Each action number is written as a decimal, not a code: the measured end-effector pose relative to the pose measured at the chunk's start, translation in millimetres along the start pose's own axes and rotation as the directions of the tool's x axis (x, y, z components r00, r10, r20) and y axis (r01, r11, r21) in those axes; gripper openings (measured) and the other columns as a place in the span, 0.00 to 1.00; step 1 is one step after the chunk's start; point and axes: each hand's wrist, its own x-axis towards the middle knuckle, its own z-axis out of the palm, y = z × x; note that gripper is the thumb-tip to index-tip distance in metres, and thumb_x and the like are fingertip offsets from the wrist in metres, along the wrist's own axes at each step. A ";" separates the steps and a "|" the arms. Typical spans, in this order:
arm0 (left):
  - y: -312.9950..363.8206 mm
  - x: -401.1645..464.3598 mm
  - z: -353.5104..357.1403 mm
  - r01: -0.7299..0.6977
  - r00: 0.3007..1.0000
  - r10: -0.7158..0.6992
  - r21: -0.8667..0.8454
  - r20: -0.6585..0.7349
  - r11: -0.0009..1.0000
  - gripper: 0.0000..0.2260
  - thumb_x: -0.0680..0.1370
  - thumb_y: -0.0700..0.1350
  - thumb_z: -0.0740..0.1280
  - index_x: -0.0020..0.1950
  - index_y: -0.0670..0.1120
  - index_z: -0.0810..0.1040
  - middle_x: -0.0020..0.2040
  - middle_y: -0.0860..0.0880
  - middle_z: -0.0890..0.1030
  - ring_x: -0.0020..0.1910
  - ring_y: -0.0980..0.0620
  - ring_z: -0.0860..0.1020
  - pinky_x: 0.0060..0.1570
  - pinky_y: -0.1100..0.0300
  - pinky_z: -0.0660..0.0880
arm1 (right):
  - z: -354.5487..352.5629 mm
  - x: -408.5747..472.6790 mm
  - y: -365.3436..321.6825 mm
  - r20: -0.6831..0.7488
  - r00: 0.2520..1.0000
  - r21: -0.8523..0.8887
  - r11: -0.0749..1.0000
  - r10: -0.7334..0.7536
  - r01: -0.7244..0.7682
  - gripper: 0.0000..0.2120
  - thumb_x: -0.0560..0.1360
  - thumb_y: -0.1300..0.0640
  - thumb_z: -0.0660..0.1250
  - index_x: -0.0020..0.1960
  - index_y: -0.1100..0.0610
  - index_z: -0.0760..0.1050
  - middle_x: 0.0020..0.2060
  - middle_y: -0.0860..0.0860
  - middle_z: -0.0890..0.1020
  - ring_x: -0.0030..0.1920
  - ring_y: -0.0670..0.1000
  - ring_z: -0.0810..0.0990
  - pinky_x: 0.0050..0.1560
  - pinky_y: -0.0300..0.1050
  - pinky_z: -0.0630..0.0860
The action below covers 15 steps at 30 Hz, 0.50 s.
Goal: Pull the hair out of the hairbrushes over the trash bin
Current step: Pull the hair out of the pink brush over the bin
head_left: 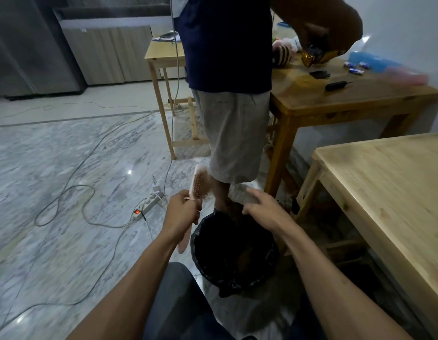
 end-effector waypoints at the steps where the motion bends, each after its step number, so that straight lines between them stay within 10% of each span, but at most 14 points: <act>1: 4.2 -4.2 3.5 -0.052 0.998 0.050 0.046 0.026 0.998 0.06 0.76 0.35 0.65 0.42 0.44 0.75 0.34 0.43 0.77 0.29 0.46 0.74 0.32 0.52 0.73 | 2.4 3.1 -2.1 -0.027 0.999 0.084 0.996 -0.025 0.027 0.37 0.73 0.50 0.69 0.81 0.46 0.63 0.79 0.49 0.66 0.78 0.53 0.66 0.73 0.50 0.66; 5: 22.4 -20.0 16.0 -0.200 0.973 0.182 0.128 0.139 0.971 0.03 0.76 0.35 0.66 0.45 0.42 0.78 0.31 0.47 0.79 0.27 0.49 0.77 0.29 0.56 0.74 | 11.8 6.2 -8.7 0.028 0.989 0.249 0.959 -0.144 0.132 0.28 0.74 0.39 0.72 0.71 0.48 0.78 0.63 0.45 0.83 0.63 0.48 0.81 0.68 0.49 0.74; 8: 27.0 -21.5 19.2 -0.197 0.970 0.174 0.131 0.169 0.972 0.04 0.76 0.34 0.66 0.45 0.42 0.79 0.30 0.47 0.78 0.26 0.50 0.75 0.26 0.58 0.72 | 19.2 7.1 -6.1 -0.029 0.981 0.314 0.929 -0.194 0.193 0.10 0.78 0.50 0.73 0.51 0.57 0.87 0.40 0.50 0.87 0.38 0.46 0.83 0.47 0.43 0.77; 15: 11.9 1.7 3.9 0.305 0.951 -0.292 -0.453 0.100 0.838 0.11 0.80 0.29 0.56 0.41 0.42 0.67 0.33 0.43 0.68 0.20 0.54 0.65 0.20 0.64 0.61 | 3.7 -3.7 -2.2 -0.105 0.978 0.129 0.973 -0.178 0.191 0.08 0.79 0.54 0.73 0.42 0.54 0.88 0.30 0.47 0.86 0.33 0.40 0.81 0.40 0.34 0.77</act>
